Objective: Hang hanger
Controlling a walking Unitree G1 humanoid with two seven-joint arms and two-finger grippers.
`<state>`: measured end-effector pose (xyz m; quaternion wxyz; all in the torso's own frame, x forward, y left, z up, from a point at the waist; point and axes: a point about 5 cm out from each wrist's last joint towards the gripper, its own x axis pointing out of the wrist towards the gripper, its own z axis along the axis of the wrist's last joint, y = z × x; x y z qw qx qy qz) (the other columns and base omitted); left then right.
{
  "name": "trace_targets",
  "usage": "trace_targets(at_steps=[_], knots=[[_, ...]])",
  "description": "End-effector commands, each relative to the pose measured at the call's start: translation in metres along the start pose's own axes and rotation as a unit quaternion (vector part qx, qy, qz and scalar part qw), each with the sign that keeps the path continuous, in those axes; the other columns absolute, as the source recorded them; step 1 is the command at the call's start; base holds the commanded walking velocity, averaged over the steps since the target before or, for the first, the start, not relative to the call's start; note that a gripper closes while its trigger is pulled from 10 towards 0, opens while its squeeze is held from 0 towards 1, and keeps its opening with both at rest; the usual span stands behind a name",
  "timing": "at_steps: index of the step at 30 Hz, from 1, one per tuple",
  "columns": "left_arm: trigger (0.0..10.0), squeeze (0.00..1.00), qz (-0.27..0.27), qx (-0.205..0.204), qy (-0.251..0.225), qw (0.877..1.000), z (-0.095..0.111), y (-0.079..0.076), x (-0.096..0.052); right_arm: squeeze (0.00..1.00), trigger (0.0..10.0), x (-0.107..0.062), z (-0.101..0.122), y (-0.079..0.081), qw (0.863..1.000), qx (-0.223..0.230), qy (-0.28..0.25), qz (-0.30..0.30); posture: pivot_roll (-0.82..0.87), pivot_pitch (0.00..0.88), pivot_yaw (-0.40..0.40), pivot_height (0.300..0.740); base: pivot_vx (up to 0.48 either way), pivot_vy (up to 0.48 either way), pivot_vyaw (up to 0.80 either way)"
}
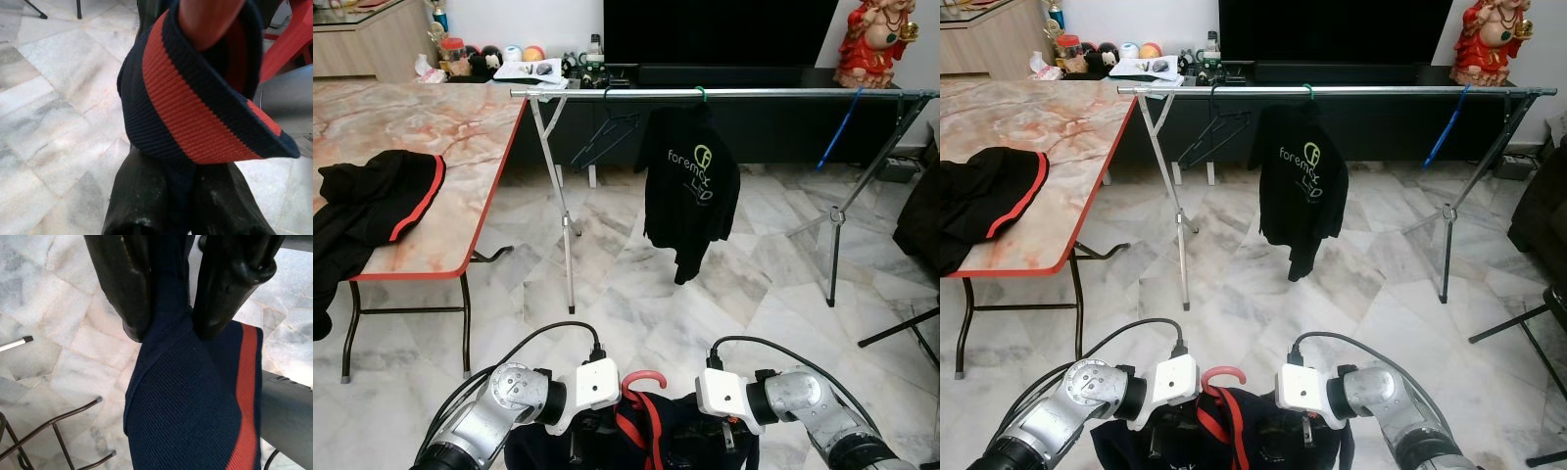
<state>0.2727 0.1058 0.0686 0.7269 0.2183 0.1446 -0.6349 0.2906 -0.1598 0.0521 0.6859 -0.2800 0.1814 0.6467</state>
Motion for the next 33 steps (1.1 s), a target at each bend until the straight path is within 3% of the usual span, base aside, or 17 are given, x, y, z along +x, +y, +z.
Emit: trace_targets(at_steps=[1, 18, 25, 30, 31, 32, 33], knots=[[0.0, 0.00, 0.016, 0.009, -0.006, 1.000, 0.004, 0.005, -0.004, 1.00, 10.0, -0.001, 0.003, -0.002, 1.000, -0.003, -0.003, 0.005, 0.09, 0.084, -0.034, 0.740, 0.000, 0.000, 0.00], [0.0, 0.00, 0.089, 0.017, 0.032, 0.995, -0.014, 0.013, -0.005, 1.00, 10.0, -0.013, 0.004, -0.009, 1.000, -0.019, 0.008, -0.013, 0.08, 0.087, -0.031, 0.740, 0.000, 0.000, 0.00], [0.0, 0.00, 0.155, -0.007, 0.040, 0.987, -0.025, 0.020, -0.006, 1.00, 10.0, -0.027, 0.011, -0.019, 0.997, -0.028, -0.018, -0.068, 0.07, 0.098, -0.032, 0.740, 0.000, 0.000, 0.00], [0.0, 0.00, 0.239, -0.033, 0.036, 0.970, -0.030, 0.027, -0.009, 1.00, 10.0, -0.043, 0.009, -0.031, 0.980, 0.027, -0.060, -0.186, 0.07, 0.100, -0.024, 0.740, 0.000, 0.000, 0.00], [0.0, 0.00, 0.258, -0.036, 0.039, 0.965, -0.031, 0.029, -0.009, 0.95, 10.0, -0.043, 0.008, -0.032, 0.974, 0.041, -0.073, -0.209, 0.06, 0.099, -0.023, 0.740, 0.000, 0.000, 0.00], [1.1, 0.00, 0.286, -0.047, 0.045, 0.956, -0.034, 0.031, -0.010, 0.09, 10.0, -0.043, 0.006, -0.032, 0.964, 0.066, -0.096, -0.238, 0.06, 0.096, -0.022, 0.740, 0.000, 0.000, 0.00], [4.1, 0.00, 0.304, -0.054, 0.049, 0.950, -0.036, 0.033, -0.011, 0.00, 10.0, -0.043, 0.005, -0.032, 0.956, 0.083, -0.112, -0.257, 0.06, 0.095, -0.022, 0.740, 0.000, 0.000, 0.00]])
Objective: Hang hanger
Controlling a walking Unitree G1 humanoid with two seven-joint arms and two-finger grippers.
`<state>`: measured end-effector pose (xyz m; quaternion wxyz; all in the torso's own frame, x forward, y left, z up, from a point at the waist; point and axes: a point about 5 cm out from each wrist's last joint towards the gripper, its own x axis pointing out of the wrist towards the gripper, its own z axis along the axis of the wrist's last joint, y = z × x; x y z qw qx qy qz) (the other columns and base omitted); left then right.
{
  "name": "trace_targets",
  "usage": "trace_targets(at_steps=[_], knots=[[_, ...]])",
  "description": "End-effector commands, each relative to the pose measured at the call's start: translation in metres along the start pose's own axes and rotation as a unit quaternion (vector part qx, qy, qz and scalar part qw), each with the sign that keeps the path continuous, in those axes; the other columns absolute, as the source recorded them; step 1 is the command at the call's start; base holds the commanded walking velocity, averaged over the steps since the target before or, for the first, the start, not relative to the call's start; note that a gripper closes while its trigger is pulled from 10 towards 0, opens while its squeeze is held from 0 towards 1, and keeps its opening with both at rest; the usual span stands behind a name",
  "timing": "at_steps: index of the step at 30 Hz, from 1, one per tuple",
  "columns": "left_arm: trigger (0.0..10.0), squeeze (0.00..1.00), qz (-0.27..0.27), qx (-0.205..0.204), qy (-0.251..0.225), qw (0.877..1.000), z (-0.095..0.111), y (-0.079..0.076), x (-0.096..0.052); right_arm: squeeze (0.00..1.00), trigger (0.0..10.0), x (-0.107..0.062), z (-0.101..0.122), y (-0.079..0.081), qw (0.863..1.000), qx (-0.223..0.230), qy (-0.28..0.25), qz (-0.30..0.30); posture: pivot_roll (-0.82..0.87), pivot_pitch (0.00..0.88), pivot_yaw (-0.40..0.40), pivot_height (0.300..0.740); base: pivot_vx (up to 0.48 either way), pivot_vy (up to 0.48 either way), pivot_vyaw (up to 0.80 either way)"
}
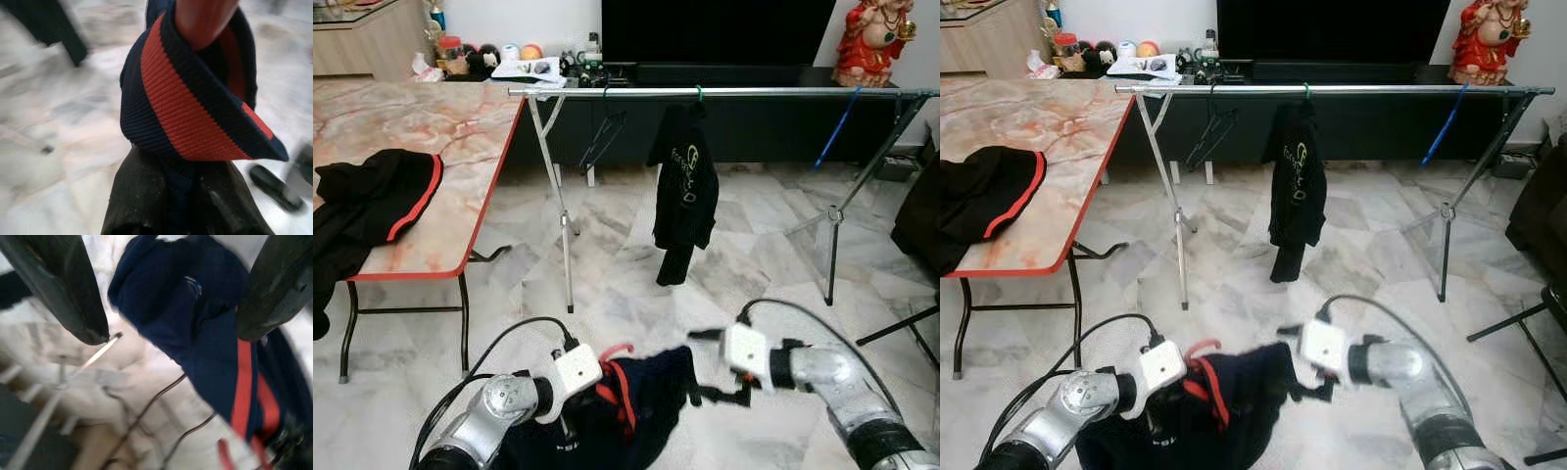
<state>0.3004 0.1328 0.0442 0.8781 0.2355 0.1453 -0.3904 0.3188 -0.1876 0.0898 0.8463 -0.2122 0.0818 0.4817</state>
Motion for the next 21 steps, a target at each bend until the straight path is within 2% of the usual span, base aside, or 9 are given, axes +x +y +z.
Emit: trace_targets(at_steps=[1, 2, 4, 7, 11, 15, 16, 20, 21], knots=[[7.6, 0.00, 0.050, -0.009, 0.006, 0.999, -0.001, 0.009, 0.001, 0.00, 10.0, -0.002, -0.007, 0.001, 0.996, 0.056, -0.026, -0.060, 0.05, 0.085, -0.020, 0.740, 0.000, 0.000, 0.00], [10.0, 0.00, 0.068, -0.022, 0.005, 0.997, -0.002, 0.010, 0.001, 0.00, 10.0, -0.002, -0.011, 0.002, 0.991, 0.085, -0.038, -0.097, 0.05, 0.079, -0.018, 0.740, 0.000, 0.000, 0.00], [10.0, 0.00, 0.096, -0.051, 0.000, 0.994, -0.004, 0.009, 0.002, 0.00, 10.0, -0.002, -0.027, 0.008, 0.965, 0.173, -0.060, -0.186, 0.05, 0.053, -0.009, 0.740, 0.000, 0.000, 0.00], [10.0, 0.00, 0.113, -0.071, -0.013, 0.991, -0.004, 0.009, 0.003, 0.00, 10.0, -0.002, -0.042, 0.016, 0.937, 0.243, -0.058, -0.245, 0.04, 0.029, 0.000, 0.740, 0.000, 0.000, 0.00], [10.0, 0.00, 0.144, -0.107, -0.046, 0.983, 0.000, 0.010, 0.001, 0.00, 10.0, -0.001, -0.079, 0.043, 0.865, 0.362, 0.012, -0.347, 0.03, 0.000, 0.014, 0.740, 0.000, 0.000, 0.00], [10.0, 0.00, 0.167, -0.131, -0.078, 0.974, 0.005, 0.009, 0.001, 0.00, 10.0, -0.002, -0.108, 0.077, 0.803, 0.418, 0.115, -0.410, 0.04, 0.000, 0.016, 0.740, 0.000, 0.000, 0.00], [10.0, 0.00, 0.175, -0.135, -0.085, 0.972, 0.007, 0.009, 0.001, 0.00, 10.0, -0.003, -0.115, 0.088, 0.775, 0.447, 0.137, -0.426, 0.04, 0.000, 0.020, 0.740, 0.000, 0.000, 0.00], [10.0, 0.00, 0.192, -0.154, -0.087, 0.965, 0.002, 0.007, -0.003, 0.00, 10.0, -0.010, -0.128, 0.106, 0.731, 0.489, 0.164, -0.447, 0.03, 0.000, 0.024, 0.740, 0.000, 0.000, 0.00], [10.0, 0.00, 0.192, -0.154, -0.087, 0.965, 0.002, 0.007, -0.003, 0.00, 10.0, -0.010, -0.128, 0.106, 0.731, 0.489, 0.164, -0.447, 0.03, 0.000, 0.024, 0.740, 0.000, 0.000, 0.00]])
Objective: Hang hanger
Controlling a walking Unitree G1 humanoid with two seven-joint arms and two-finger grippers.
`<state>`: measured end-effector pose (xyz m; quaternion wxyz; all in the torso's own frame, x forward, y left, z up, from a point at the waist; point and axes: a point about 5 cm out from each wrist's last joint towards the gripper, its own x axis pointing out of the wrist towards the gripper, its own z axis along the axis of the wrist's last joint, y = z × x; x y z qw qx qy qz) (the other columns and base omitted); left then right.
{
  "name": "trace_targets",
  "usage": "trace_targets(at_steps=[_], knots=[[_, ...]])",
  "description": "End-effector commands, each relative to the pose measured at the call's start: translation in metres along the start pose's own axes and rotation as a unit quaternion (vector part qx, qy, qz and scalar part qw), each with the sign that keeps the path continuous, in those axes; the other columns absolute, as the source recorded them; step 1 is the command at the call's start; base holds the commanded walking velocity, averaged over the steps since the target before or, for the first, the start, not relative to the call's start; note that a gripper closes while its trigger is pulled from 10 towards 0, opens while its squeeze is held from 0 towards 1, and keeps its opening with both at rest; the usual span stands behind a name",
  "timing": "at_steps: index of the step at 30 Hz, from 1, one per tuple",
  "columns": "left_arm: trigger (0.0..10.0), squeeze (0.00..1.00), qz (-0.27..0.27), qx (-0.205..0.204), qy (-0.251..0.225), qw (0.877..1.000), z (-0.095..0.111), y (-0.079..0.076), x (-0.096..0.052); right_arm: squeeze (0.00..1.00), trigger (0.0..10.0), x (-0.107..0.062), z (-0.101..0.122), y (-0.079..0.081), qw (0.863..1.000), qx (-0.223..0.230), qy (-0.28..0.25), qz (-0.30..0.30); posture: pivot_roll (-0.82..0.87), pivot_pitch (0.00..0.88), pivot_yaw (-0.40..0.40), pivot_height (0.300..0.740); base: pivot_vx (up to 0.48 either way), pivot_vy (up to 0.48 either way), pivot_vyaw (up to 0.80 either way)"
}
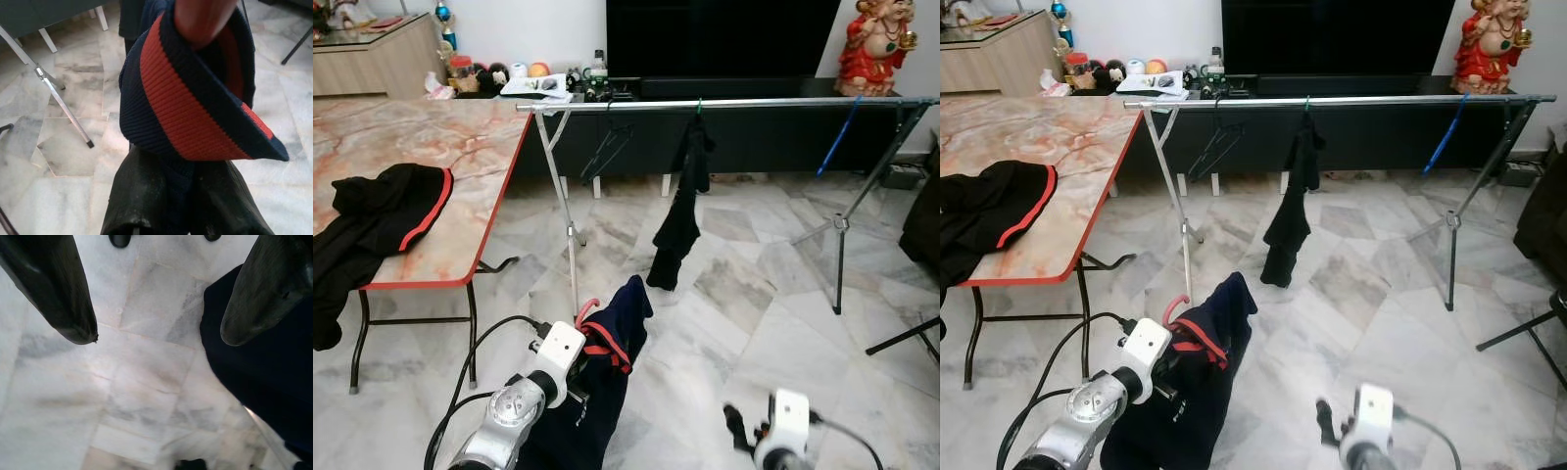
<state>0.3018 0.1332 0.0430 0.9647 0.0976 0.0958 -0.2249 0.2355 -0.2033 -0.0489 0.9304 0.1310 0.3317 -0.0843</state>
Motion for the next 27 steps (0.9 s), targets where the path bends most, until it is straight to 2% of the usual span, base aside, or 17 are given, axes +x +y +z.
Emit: trace_targets(at_steps=[1, 4, 7, 11, 14, 17, 20, 27], knots=[[10.0, 0.00, 0.025, 0.001, -0.015, 1.000, 0.004, 0.007, -0.004, 0.00, 10.0, -0.004, -0.013, -0.009, 0.998, 0.037, 0.028, -0.033, 0.04, 0.002, 0.017, 0.740, 0.000, 0.000, 0.00], [10.0, 0.00, 0.024, 0.017, -0.014, 0.999, 0.004, 0.007, -0.006, 0.00, 10.0, -0.006, -0.020, -0.015, 0.996, 0.060, 0.037, -0.050, 0.05, 0.009, 0.010, 0.740, 0.000, 0.000, 0.00], [10.0, 0.00, 0.025, 0.012, -0.016, 0.999, 0.005, 0.007, -0.006, 0.00, 10.0, -0.008, -0.021, -0.019, 0.994, 0.084, 0.036, -0.067, 0.05, 0.021, 0.007, 0.740, 0.000, 0.000, 0.00], [10.0, 0.00, 0.020, 0.009, -0.026, 0.999, 0.010, 0.005, -0.004, 0.00, 10.0, -0.008, -0.024, -0.016, 0.994, 0.075, 0.038, -0.072, 0.05, 0.039, 0.009, 0.740, 0.000, 0.000, 0.00], [10.0, 0.00, 0.015, 0.016, -0.024, 0.999, 0.012, 0.002, -0.002, 0.00, 10.0, -0.009, -0.028, -0.015, 0.991, 0.098, 0.037, -0.078, 0.06, 0.046, 0.011, 0.740, 0.000, 0.000, 0.00], [10.0, 0.00, 0.011, 0.015, -0.022, 1.000, 0.012, -0.001, -0.002, 0.00, 10.0, -0.011, -0.033, -0.015, 0.992, 0.092, 0.046, -0.079, 0.06, 0.052, 0.015, 0.740, 0.000, 0.000, 0.00], [10.0, 0.00, 0.008, 0.014, -0.021, 1.000, 0.011, -0.002, -0.003, 0.00, 10.0, -0.013, -0.039, -0.016, 0.992, 0.082, 0.058, -0.080, 0.05, 0.054, 0.014, 0.740, 0.000, 0.000, 0.00], [10.0, 0.00, 0.001, 0.015, -0.016, 1.000, 0.010, -0.004, -0.005, 0.00, 10.0, -0.014, -0.040, -0.021, 0.990, 0.093, 0.057, -0.094, 0.05, 0.054, 0.018, 0.740, 0.103, 0.000, 0.00]])
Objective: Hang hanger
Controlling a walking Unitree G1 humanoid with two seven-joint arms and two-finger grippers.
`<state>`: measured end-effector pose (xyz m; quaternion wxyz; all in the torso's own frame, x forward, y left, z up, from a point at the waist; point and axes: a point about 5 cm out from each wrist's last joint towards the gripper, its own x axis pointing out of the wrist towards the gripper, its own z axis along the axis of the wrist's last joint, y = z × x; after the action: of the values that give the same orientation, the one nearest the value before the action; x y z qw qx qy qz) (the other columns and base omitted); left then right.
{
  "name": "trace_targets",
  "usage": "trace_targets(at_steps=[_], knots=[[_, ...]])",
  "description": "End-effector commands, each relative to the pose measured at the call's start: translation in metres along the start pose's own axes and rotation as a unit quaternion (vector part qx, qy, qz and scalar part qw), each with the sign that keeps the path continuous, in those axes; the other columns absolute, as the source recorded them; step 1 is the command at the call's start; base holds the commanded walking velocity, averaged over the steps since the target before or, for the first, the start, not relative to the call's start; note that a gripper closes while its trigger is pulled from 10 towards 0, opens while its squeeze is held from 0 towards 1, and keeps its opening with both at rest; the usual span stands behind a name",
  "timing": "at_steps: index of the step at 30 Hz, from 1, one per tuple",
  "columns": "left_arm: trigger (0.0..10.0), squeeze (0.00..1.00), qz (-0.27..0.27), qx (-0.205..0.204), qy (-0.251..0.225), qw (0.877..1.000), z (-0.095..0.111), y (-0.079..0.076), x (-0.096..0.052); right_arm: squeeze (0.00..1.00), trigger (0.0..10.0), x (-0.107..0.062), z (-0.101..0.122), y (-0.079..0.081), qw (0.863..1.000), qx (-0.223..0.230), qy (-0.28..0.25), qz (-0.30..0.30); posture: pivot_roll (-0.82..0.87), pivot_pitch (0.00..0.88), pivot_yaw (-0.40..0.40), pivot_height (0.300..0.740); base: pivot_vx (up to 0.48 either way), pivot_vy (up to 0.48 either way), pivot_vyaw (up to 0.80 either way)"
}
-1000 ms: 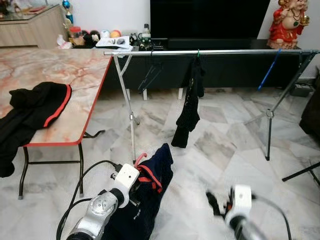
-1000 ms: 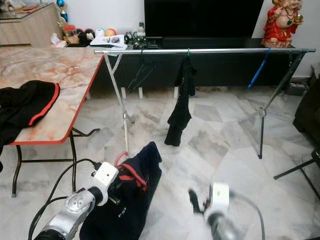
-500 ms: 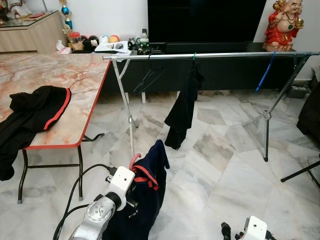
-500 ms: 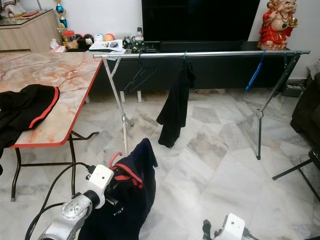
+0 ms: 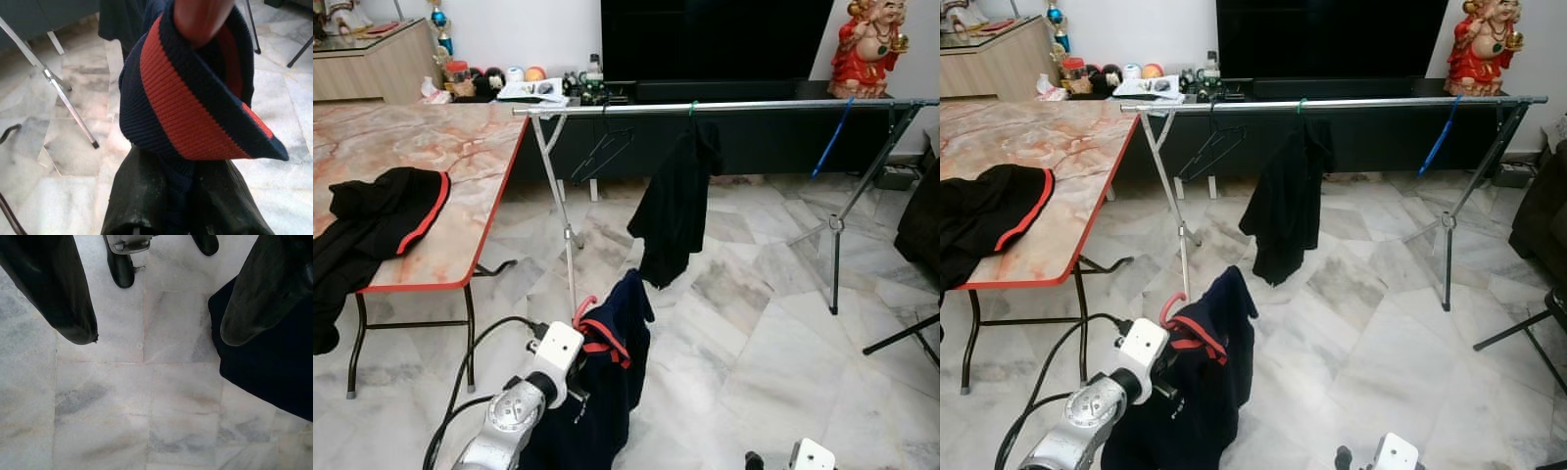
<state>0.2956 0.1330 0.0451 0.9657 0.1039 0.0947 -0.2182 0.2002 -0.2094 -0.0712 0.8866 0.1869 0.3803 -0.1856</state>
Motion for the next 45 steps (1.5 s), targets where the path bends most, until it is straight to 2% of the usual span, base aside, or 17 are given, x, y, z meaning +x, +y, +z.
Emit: trace_targets(at_steps=[1, 14, 34, 45], knots=[[10.0, 0.00, -0.006, 0.009, -0.017, 1.000, 0.0084, -0.0009, 0.0012, 0.00, 10.0, -0.0010, -0.0041, -0.0033, 1.000, 0.006, 0.006, -0.009, 0.05, 0.054, 0.018, 0.740, 0.240, 0.000, 0.00], [10.0, 0.00, -0.020, 0.010, -0.021, 1.000, 0.0116, -0.0047, 0.0027, 0.00, 10.0, -0.0011, -0.0060, -0.0009, 1.000, 0.004, 0.009, -0.006, 0.05, 0.035, 0.026, 0.740, 0.321, 0.000, 0.00], [10.0, 0.00, -0.025, 0.011, -0.018, 0.999, 0.0117, -0.0080, 0.0032, 0.00, 10.0, -0.0019, -0.0103, -0.0008, 1.000, -0.016, 0.020, 0.003, 0.05, 0.053, 0.012, 0.740, 0.395, 0.000, 0.00], [10.0, 0.00, -0.015, 0.010, -0.011, 1.000, 0.0084, -0.0044, 0.0011, 0.00, 10.0, -0.0016, -0.0086, 0.0010, 1.000, -0.024, 0.015, 0.012, 0.05, 0.053, 0.011, 0.740, 0.375, 0.000, 0.00]])
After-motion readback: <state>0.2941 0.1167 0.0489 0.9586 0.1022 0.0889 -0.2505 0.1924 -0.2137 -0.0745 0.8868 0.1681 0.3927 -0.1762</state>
